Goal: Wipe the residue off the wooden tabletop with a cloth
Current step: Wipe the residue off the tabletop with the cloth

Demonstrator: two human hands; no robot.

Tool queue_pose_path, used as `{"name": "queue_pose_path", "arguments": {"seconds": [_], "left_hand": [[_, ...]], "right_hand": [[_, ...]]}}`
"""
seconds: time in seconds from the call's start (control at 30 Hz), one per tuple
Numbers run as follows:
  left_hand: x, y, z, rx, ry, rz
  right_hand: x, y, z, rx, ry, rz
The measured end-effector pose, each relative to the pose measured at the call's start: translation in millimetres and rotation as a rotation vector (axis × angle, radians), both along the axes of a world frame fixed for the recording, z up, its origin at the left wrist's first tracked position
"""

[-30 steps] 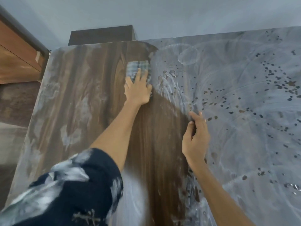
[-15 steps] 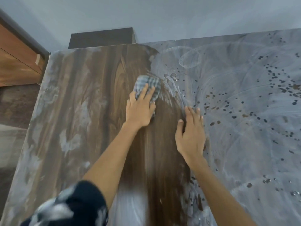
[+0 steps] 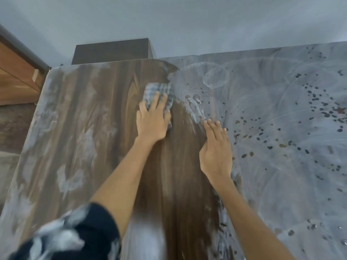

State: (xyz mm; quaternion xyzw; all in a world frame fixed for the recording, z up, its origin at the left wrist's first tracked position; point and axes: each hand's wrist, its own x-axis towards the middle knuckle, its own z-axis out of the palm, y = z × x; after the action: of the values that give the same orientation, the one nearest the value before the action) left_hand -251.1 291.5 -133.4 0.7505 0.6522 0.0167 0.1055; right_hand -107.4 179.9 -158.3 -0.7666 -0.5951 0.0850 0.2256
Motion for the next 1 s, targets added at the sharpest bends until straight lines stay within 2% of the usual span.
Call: {"name": "queue_pose_path", "arguments": {"seconds": [0.07, 0.1, 0.23, 0.3, 0.4, 0.5, 0.57, 0.63, 0.77, 0.83, 0.9, 1.0], "left_hand": [[17, 30, 1, -0.034, -0.032, 0.059], [28, 31, 2, -0.027, -0.038, 0.011], [43, -35, -3, 0.063, -0.059, -0.482], [31, -40, -2, 0.076, -0.052, -0.566], [18, 14, -5, 0.097, 0.056, -0.353], [19, 74, 0, -0.006, -0.011, -0.011], [30, 83, 0, -0.044, -0.031, 0.073], [42, 60, -1, -0.053, -0.037, -0.049], [33, -16, -8, 0.057, -0.049, -0.585], [21, -8, -4, 0.079, -0.01, -0.699], [16, 23, -4, 0.117, 0.098, -0.657], [11, 86, 0, 0.057, 0.124, -0.291]], "right_hand": [[0, 0, 0, -0.004, -0.01, -0.004], [0, 0, 0, -0.003, -0.01, -0.01], [-1, 0, -2, 0.009, 0.044, -0.045], [-2, 0, -1, 0.025, 0.11, -0.08], [-3, 1, -1, 0.042, 0.099, -0.079], [-3, 2, 0, 0.034, 0.075, -0.087], [-3, 3, -1, 0.037, 0.068, -0.091], [-3, 2, -2, 0.038, 0.07, -0.1], [-4, 1, -3, 0.055, 0.071, -0.1], [-4, 1, -2, 0.072, 0.08, -0.1], [-4, 2, -2, 0.087, 0.09, -0.105], [-4, 1, -3, 0.096, 0.105, -0.105]]}}
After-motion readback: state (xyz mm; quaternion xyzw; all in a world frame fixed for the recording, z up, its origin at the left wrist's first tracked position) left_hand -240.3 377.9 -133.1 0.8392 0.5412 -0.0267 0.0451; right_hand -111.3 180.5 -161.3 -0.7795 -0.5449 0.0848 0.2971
